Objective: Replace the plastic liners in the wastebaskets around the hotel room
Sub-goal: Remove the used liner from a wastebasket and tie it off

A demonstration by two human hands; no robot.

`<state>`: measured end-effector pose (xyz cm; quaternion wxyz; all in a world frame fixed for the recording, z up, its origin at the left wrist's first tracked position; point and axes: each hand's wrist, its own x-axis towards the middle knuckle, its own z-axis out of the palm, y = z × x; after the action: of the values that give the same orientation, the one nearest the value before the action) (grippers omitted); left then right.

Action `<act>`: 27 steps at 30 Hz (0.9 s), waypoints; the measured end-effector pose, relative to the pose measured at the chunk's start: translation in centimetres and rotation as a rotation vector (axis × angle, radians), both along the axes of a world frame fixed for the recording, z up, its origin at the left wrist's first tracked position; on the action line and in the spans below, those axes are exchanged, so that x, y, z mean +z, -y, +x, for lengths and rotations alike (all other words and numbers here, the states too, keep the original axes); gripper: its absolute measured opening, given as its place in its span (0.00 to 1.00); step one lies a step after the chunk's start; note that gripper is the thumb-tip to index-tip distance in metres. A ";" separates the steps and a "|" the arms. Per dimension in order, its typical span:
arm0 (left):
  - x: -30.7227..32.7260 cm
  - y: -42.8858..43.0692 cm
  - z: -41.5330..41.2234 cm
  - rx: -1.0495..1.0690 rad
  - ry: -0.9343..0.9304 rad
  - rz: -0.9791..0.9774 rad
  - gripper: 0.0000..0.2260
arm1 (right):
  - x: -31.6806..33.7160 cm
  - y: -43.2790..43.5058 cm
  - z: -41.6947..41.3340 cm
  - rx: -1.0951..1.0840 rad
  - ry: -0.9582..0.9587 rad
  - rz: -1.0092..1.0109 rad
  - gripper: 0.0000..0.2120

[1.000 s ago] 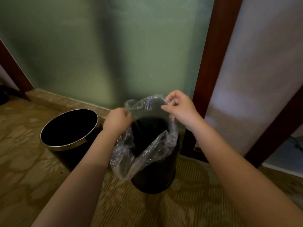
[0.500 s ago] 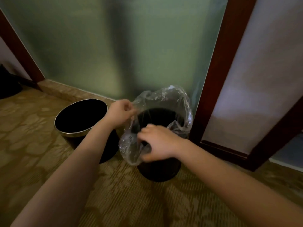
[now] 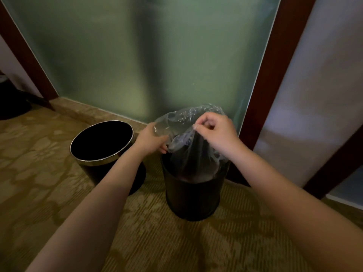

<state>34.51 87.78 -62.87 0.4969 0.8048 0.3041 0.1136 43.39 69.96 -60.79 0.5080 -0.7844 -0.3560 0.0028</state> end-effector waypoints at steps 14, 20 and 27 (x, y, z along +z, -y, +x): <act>2.9 2.4 1.1 -0.446 -0.070 0.224 0.38 | 0.3 -0.3 1.2 -0.261 0.104 0.130 0.13; 0.8 1.0 1.5 -0.278 -0.028 0.595 0.10 | -0.2 0.4 1.8 -0.259 0.136 0.012 0.14; 5.4 1.3 0.1 -0.241 0.329 0.668 0.07 | 0.7 -0.5 1.6 0.153 -0.050 -0.066 0.23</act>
<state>34.61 86.49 -57.44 0.2594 0.9232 0.0699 0.2748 45.04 70.44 -60.07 0.4888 -0.7709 -0.4017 0.0730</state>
